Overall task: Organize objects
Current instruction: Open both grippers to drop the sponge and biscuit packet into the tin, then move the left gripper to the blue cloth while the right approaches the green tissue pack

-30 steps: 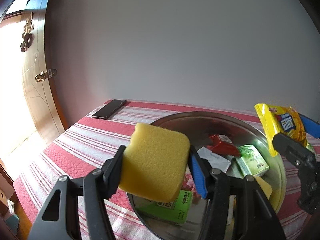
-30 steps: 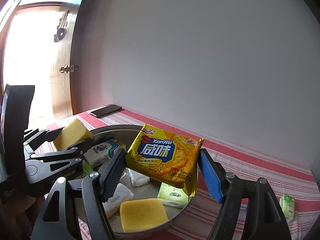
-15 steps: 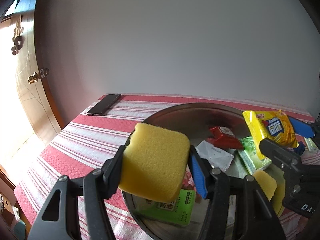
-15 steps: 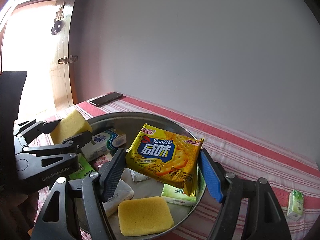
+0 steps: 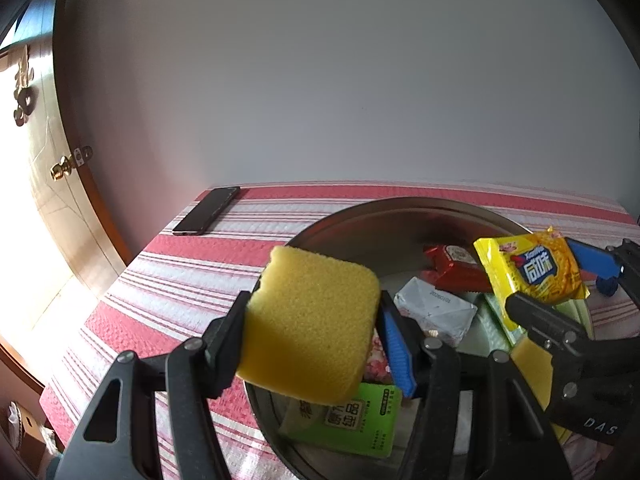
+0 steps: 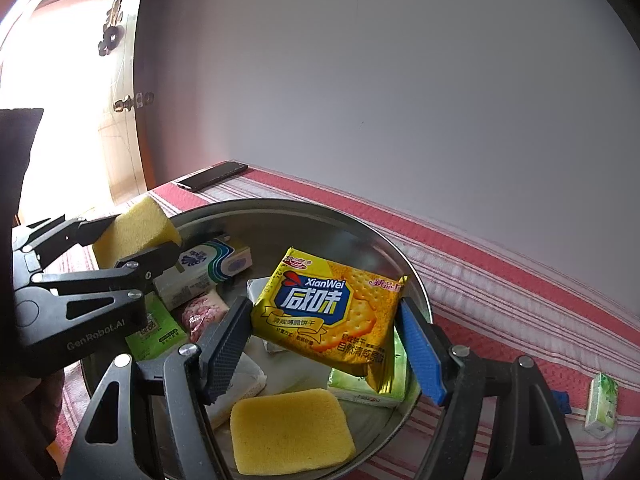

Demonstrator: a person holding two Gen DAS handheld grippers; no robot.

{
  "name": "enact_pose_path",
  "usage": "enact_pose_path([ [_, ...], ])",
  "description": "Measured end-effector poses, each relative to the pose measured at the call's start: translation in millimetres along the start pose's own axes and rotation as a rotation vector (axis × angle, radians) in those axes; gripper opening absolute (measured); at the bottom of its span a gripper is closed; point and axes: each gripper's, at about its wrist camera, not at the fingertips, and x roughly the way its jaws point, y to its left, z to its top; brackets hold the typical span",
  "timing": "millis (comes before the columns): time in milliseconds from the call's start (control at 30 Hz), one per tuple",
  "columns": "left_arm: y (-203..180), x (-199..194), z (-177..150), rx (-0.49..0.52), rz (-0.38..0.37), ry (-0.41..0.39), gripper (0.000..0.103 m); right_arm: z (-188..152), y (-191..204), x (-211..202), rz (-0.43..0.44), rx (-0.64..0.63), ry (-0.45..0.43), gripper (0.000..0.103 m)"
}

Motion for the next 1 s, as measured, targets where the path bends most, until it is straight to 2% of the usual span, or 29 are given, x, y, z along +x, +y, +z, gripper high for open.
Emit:
enact_pose_path([
  [200, -2, 6, 2, 0.012, 0.002, 0.023, 0.061, -1, -1, 4, 0.010, 0.002, 0.011, 0.075],
  [267, -2, 7, 2, 0.007, 0.006, 0.025, 0.064, -1, -2, 4, 0.017, 0.006, 0.012, 0.075],
  [300, -2, 6, 2, 0.003, 0.008, 0.023, 0.066, -1, -3, 4, 0.017, 0.009, 0.012, 0.075],
  [333, -1, 5, 1, 0.000, 0.013, 0.021, 0.075, -1, -4, 5, 0.014, 0.013, 0.016, 0.075],
  [400, -2, 2, 0, -0.003, 0.014, 0.008, 0.083, -2, -4, 6, 0.026, 0.016, 0.017, 0.077],
  [600, -5, -5, -1, -0.020, 0.036, -0.011, 0.096, -3, -5, -4, 0.013, 0.009, -0.021, 0.078],
  [667, -7, -10, -1, -0.038, 0.031, -0.026, 0.100, -6, -12, -12, -0.008, 0.022, -0.040, 0.078],
  [800, -27, -19, 0, -0.049, -0.004, -0.049, 0.100, -15, -38, -26, -0.062, 0.075, -0.065, 0.078],
  [1000, -89, -32, 7, 0.021, -0.071, -0.091, 0.103, -38, -104, -44, -0.223, 0.191, -0.054, 0.078],
])
